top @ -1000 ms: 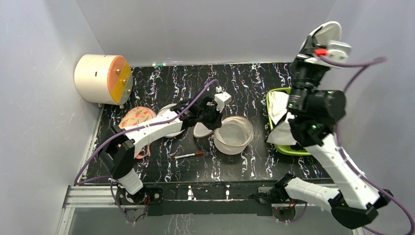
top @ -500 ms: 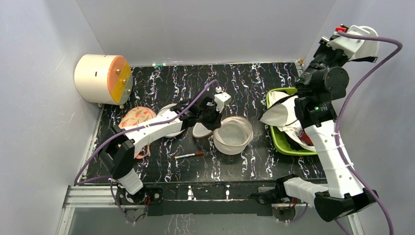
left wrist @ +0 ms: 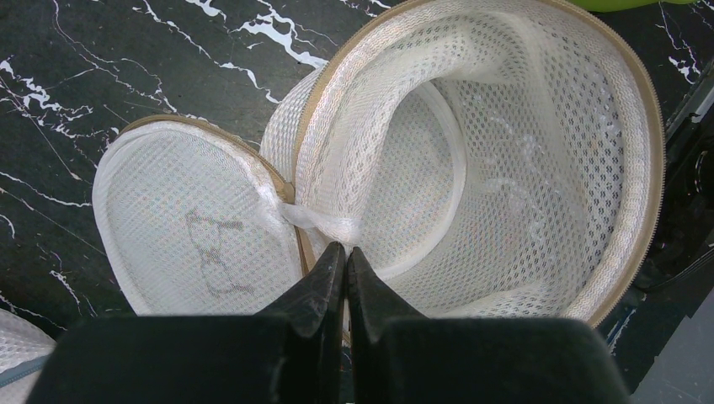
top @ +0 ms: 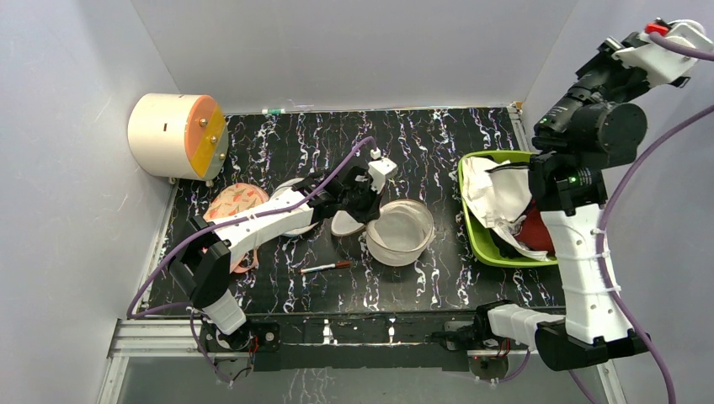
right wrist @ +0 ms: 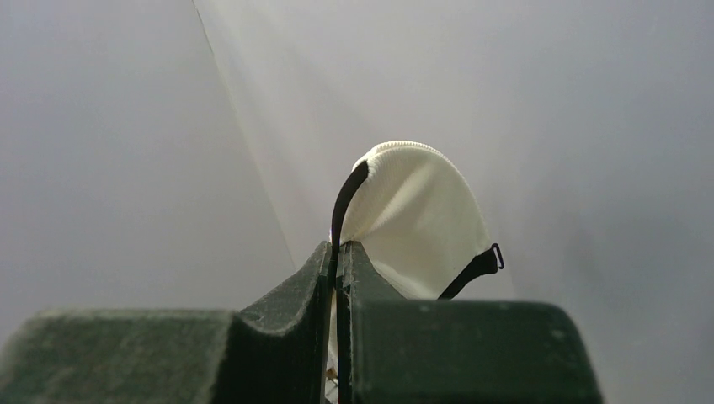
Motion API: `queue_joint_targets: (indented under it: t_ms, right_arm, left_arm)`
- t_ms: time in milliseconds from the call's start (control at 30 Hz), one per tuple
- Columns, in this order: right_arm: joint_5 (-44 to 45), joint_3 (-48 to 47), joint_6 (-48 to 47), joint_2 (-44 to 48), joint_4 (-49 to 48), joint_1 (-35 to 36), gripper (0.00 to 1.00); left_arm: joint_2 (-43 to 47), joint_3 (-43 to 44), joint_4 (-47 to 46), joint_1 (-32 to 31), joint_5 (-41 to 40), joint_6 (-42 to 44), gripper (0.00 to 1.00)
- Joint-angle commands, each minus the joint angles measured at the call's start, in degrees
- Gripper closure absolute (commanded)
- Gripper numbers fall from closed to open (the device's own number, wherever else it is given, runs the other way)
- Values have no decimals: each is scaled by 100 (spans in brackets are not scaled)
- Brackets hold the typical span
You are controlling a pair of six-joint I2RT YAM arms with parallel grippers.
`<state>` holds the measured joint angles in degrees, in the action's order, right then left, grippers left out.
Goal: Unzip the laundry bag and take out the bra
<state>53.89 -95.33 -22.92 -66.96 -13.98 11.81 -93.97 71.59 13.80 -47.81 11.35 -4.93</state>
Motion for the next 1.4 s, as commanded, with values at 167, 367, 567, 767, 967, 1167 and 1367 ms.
queue_joint_targets:
  t_ms: [167, 367, 567, 767, 967, 1167, 1367]
  right_arm:
    - [-46, 497, -675, 398, -746, -33, 100]
    - [73, 1479, -897, 296, -1255, -97, 100]
    - [-251, 1806, 0, 24, -789, -543, 100]
    - [-609, 1871, 783, -196, -281, -966, 100]
    - [-1435, 1748, 2024, -274, 520, -1052, 100]
    - [-2389, 2306, 3243, -87, 1057, -1057, 100]
    - [-2909, 3253, 3792, 562, 1701, -1058, 100]
  left_arm:
    - [295, 250, 47, -26, 51, 18, 100]
    - [292, 250, 75, -28, -27, 35, 100]
    - [318, 259, 114, -44, -133, 80, 100]
    - [344, 276, 136, -53, -95, 88, 100]
    - [349, 293, 148, -53, -81, 84, 100]
    - [345, 302, 175, -52, -146, 114, 100]
    - [336, 326, 210, -53, -179, 131, 100]
